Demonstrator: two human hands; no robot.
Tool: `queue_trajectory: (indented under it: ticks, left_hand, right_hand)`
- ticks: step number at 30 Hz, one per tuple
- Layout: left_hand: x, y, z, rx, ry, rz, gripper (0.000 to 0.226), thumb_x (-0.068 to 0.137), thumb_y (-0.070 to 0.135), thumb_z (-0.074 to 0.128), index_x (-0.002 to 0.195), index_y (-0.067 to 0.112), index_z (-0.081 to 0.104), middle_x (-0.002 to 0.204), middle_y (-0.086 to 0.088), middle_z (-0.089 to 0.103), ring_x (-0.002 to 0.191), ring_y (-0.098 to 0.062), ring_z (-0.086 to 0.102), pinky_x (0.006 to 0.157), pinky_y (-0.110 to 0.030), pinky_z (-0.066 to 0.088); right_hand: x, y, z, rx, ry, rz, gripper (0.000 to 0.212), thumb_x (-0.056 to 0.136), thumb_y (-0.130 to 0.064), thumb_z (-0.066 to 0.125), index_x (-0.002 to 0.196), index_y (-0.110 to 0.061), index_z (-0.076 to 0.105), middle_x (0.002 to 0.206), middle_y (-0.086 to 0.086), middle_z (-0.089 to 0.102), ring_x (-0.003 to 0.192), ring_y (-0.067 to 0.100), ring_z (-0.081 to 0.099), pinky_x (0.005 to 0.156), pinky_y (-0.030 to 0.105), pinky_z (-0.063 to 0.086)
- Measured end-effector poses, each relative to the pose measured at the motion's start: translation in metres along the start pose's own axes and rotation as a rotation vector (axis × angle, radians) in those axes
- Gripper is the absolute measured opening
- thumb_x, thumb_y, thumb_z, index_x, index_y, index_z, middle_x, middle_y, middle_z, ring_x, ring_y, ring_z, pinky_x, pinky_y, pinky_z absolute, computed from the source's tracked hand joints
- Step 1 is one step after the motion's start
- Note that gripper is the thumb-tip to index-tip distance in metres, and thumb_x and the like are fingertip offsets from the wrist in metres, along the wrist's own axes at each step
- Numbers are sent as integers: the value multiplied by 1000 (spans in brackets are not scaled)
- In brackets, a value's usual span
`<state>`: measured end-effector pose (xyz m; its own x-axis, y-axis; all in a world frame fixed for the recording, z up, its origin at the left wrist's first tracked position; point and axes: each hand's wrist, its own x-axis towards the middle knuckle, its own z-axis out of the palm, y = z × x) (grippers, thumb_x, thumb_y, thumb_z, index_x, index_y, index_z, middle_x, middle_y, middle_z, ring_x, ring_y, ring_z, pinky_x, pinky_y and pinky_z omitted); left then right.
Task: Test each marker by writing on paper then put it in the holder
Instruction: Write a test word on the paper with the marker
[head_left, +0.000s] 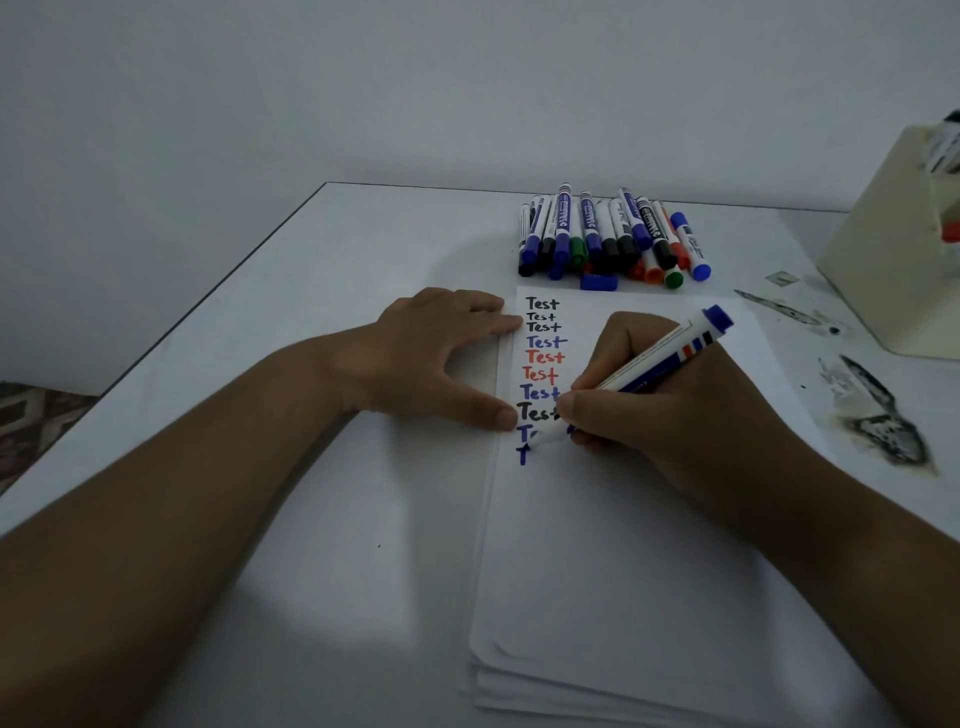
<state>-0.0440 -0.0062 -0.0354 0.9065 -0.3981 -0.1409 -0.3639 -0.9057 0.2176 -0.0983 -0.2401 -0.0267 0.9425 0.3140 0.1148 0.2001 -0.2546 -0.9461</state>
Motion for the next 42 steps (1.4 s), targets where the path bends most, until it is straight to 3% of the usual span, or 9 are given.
queue_trajectory:
  ticks: [5,8,10,14,20,24,29,34,42]
  left_hand:
    - [0,-2,1,16,-1,-2,116,54,96,45,155,46,20,163,19,13,149,-4,8,124,-42,8]
    - [0,-4,4,33,-7,7,115,55,99,39,155,49,14,164,21,8,149,-1,0,123,-48,-6]
    - [1,-5,4,18,-41,16,115,56,98,38,156,48,9,165,20,1,149,1,-7,122,-44,-12]
    - [3,-5,4,2,-99,29,116,58,96,37,156,47,0,165,19,-11,149,1,-16,122,-35,-12]
    - [3,-5,4,34,-104,39,116,59,96,34,156,45,-2,164,18,-13,149,0,-17,123,-36,-11]
    - [4,-5,4,51,-108,45,116,59,96,32,157,44,-3,165,16,-14,149,-1,-17,123,-36,-11]
    - [4,-6,4,85,-119,51,115,60,97,28,156,43,-7,164,16,-16,149,-2,-18,122,-36,-11]
    - [4,-6,5,87,-126,53,115,60,97,28,156,44,-8,164,17,-17,148,-1,-20,123,-37,-11]
    - [5,-7,5,102,-132,55,115,61,98,26,156,43,-10,163,17,-19,148,-1,-22,122,-36,-13]
  right_hand:
    - [1,-1,-2,76,45,9,18,80,-2,77,72,-9,62,63,10,71,54,21,67,54,29,59]
    - [0,-1,-4,93,51,25,17,80,-4,76,73,-9,61,63,10,71,54,21,67,53,27,59]
    - [0,0,-3,71,46,20,18,80,-4,77,73,-10,62,63,9,71,55,22,67,55,29,59]
    - [-1,1,-2,29,38,3,20,78,-5,80,71,-12,63,62,8,71,54,21,67,56,31,60]
    - [0,2,-2,-2,42,0,21,77,-5,80,69,-14,63,62,7,70,56,21,68,59,36,61]
    - [0,1,-1,14,41,-6,21,78,-4,80,70,-13,62,61,6,70,55,19,67,56,30,59]
    - [0,0,-3,8,35,16,21,76,-4,80,71,-11,61,63,7,70,66,38,69,65,45,60]
    - [1,1,-4,17,108,25,24,78,-2,78,68,-14,59,58,1,68,55,20,65,55,29,59]
    - [3,1,-2,-11,100,110,22,78,-5,79,73,-11,59,58,0,67,55,17,65,60,30,60]
